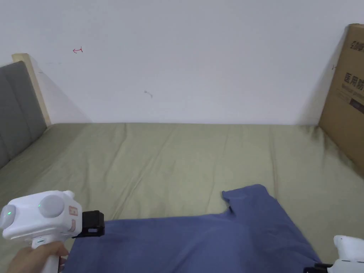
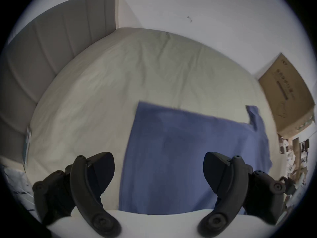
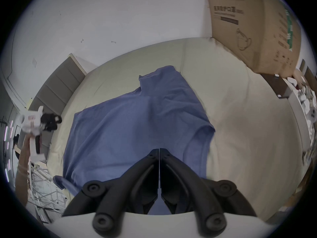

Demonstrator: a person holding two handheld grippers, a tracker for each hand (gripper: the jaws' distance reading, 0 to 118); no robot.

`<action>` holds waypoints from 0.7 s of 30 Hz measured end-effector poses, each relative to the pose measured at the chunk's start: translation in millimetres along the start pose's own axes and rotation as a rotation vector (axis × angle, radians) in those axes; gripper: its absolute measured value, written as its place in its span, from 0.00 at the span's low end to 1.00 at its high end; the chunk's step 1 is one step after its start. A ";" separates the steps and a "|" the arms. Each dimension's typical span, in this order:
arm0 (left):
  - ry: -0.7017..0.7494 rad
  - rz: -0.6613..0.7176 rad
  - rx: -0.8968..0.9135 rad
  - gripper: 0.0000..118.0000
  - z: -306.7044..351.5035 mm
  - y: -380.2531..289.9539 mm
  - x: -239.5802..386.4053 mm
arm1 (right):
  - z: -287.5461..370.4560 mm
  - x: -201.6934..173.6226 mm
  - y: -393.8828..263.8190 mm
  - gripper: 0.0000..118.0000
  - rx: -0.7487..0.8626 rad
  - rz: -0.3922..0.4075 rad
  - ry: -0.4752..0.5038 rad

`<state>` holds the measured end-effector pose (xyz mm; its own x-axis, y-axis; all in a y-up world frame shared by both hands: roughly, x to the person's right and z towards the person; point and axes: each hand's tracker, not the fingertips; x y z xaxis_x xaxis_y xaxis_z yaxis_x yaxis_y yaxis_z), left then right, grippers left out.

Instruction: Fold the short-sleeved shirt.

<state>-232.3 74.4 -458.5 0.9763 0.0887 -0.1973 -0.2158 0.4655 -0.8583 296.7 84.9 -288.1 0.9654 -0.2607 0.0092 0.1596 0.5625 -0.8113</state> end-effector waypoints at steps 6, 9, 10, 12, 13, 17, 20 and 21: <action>0.089 -0.004 -0.061 0.92 -79.3 38.2 -7.5 | -36.2 3.6 7.1 0.01 -0.030 -0.013 0.014; 0.114 -0.032 -0.093 0.89 -101.0 30.1 -10.8 | -44.9 6.8 5.9 0.01 -0.042 -0.028 0.022; 0.100 -0.043 -0.115 0.77 -108.7 25.2 -12.8 | -46.7 7.2 5.0 0.01 -0.043 -0.031 0.025; 0.086 -0.032 -0.060 0.72 -110.3 11.1 -15.0 | -49.3 11.0 4.0 0.01 -0.045 -0.042 0.028; 0.096 -0.021 -0.033 0.68 -111.6 12.8 -12.4 | -49.3 11.2 3.0 0.01 -0.044 -0.047 0.028; 0.144 -0.105 -0.007 0.02 -94.0 15.4 8.2 | -46.7 13.9 3.2 0.01 -0.051 -0.050 0.019; 0.125 -0.107 -0.030 0.02 -87.5 17.9 15.7 | -41.9 19.7 9.3 0.01 -0.045 -0.052 0.020; 0.106 -0.104 -0.036 0.02 -85.6 19.1 18.6 | -41.0 21.8 14.3 0.01 -0.044 -0.057 0.025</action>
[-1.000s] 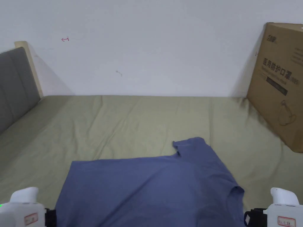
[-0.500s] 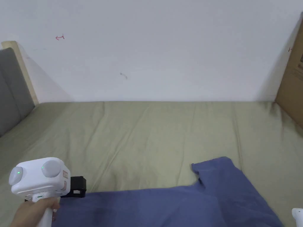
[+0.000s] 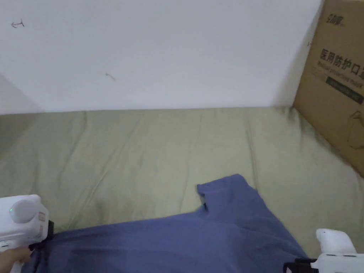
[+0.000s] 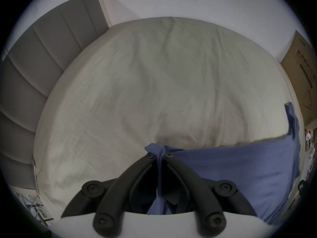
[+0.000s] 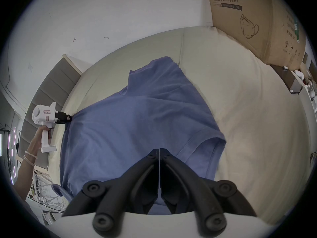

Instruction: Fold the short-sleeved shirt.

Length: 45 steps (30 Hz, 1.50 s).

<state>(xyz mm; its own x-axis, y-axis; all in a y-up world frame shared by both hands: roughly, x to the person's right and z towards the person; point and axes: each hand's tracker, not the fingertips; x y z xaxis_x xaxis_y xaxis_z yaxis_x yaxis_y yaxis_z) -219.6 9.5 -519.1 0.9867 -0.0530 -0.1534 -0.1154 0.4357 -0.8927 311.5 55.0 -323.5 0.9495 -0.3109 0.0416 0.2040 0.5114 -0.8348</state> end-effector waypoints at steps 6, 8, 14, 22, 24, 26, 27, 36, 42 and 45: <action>-0.008 0.026 0.027 0.02 18.9 -4.0 -2.3 | -27.3 36.4 92.4 0.78 -0.022 0.033 -0.032; -0.020 0.034 0.039 0.02 24.6 0.2 -3.5 | -51.8 42.1 129.5 0.82 -0.027 0.025 -0.046; -0.044 0.005 0.084 0.02 44.9 -0.7 -2.8 | -152.7 40.3 162.3 0.79 -0.233 0.124 -0.264; -0.050 -0.014 0.093 0.02 49.7 1.4 -5.4 | -150.6 27.5 156.4 0.03 -0.246 0.170 -0.257; -0.053 -0.008 0.096 0.02 55.3 3.5 -6.2 | -144.8 19.2 156.1 0.03 -0.263 0.140 -0.181; -0.046 -0.016 0.100 0.02 64.2 5.0 -5.6 | -144.4 12.1 150.5 0.03 -0.271 0.200 -0.216; -0.045 -0.016 0.103 0.02 69.5 5.4 -5.5 | -142.5 11.1 148.9 0.03 -0.277 0.210 -0.215; -0.061 -0.018 0.235 0.02 169.7 19.4 -5.5 | -29.6 15.4 185.0 0.03 -0.078 -0.021 -0.035; -0.045 -0.041 0.385 0.02 261.8 38.6 4.4 | 78.9 1.3 210.8 0.03 0.091 0.000 -0.020; -0.063 -0.024 0.466 0.02 310.4 45.9 5.9 | 129.9 -2.5 223.8 0.03 0.182 -0.024 0.025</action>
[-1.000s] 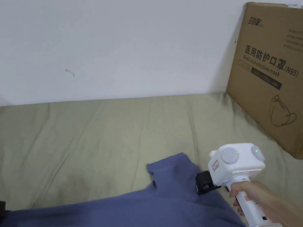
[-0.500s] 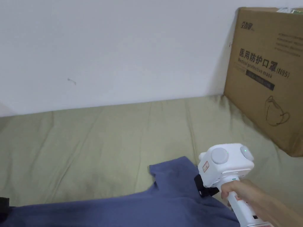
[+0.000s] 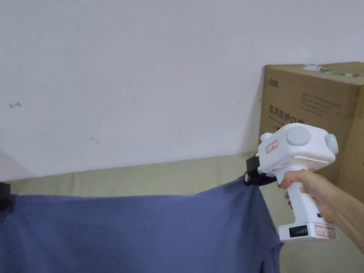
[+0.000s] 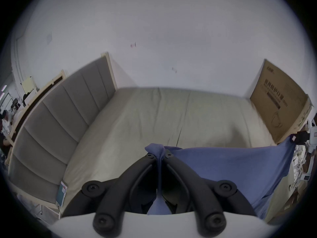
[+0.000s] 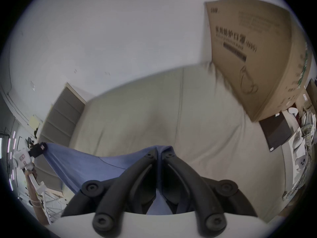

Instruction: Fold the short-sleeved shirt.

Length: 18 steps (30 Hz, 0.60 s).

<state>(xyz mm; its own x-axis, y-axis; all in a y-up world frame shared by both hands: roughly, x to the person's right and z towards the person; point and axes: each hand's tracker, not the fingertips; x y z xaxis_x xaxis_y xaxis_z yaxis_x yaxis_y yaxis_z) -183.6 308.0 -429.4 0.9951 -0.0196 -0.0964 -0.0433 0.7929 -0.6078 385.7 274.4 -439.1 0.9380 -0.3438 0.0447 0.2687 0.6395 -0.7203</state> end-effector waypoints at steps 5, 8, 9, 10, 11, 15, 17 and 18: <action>0.013 -0.047 0.134 0.02 47.2 57.0 5.1 | 65.8 -20.1 43.1 0.03 0.129 0.002 0.013; 0.027 -0.051 0.180 0.02 64.5 95.3 8.2 | 93.7 -39.3 75.0 0.03 0.182 0.012 0.001; 0.021 -0.046 0.198 0.02 67.9 108.9 7.5 | 98.6 -45.6 88.8 0.03 0.197 0.015 -0.005; 0.033 -0.040 0.222 0.02 70.7 122.1 6.9 | 104.1 -53.4 102.1 0.03 0.213 0.020 -0.008; 0.036 -0.038 0.242 0.02 71.0 134.4 7.1 | 107.5 -60.1 113.8 0.03 0.234 0.025 -0.008; 0.089 -0.034 0.280 0.02 63.9 186.4 4.9 | 115.5 -86.2 168.0 0.03 0.296 -0.008 0.026; 0.100 -0.031 0.299 0.02 62.7 209.9 3.0 | 118.1 -99.8 193.0 0.03 0.325 -0.004 0.011; 0.102 0.018 0.350 0.02 66.1 218.9 2.1 | 120.7 -107.7 203.9 0.03 0.347 -0.011 -0.002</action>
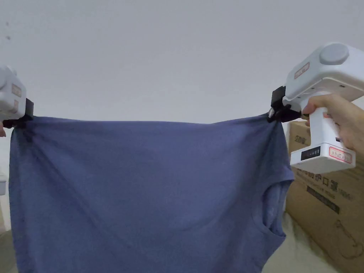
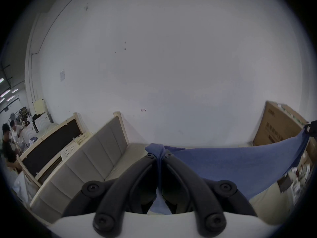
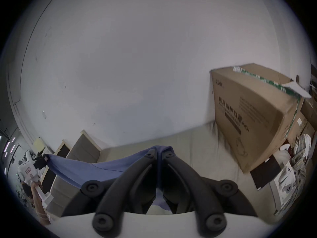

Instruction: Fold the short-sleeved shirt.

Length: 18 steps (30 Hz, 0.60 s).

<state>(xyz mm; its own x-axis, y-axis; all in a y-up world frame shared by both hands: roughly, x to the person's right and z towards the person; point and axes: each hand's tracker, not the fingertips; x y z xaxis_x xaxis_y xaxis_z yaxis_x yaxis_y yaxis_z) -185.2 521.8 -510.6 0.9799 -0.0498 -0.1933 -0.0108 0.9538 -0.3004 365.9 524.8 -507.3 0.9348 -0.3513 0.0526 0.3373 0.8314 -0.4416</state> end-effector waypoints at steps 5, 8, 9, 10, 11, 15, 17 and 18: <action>0.076 0.003 0.087 0.02 -11.1 46.8 11.1 | -6.3 -27.5 45.5 0.03 0.024 0.020 -0.013; 0.044 0.034 0.095 0.02 -10.8 61.9 10.8 | -0.3 -34.8 58.4 0.03 0.078 -0.002 -0.031; 0.049 0.005 0.096 0.02 -9.7 63.1 11.8 | 2.8 -36.4 62.7 0.03 0.083 0.004 -0.022; 0.075 -0.005 0.126 0.02 -8.7 61.6 10.7 | 6.7 -38.7 65.2 0.03 0.088 0.013 -0.028; 0.085 0.001 0.130 0.02 -8.9 59.4 10.8 | 10.7 -38.6 64.5 0.03 0.111 0.031 -0.009; 0.080 -0.032 0.082 0.02 -21.2 33.6 13.8 | 10.4 -37.0 41.4 0.03 0.090 0.047 -0.022; 0.066 -0.024 0.013 0.02 -36.9 11.6 14.4 | -1.1 -31.9 24.0 0.03 0.044 0.045 -0.036; 0.061 -0.006 -0.012 0.02 -44.8 -3.9 15.1 | -9.2 -27.9 12.5 0.03 0.031 0.052 -0.037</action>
<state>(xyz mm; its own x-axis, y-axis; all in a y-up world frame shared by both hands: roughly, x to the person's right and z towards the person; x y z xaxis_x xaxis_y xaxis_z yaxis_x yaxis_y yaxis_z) -179.3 504.0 -554.2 0.9658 -0.0739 -0.2484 -0.0078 0.9498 -0.3128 343.0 541.0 -522.5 0.9545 -0.2913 0.0637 0.2907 0.8613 -0.4167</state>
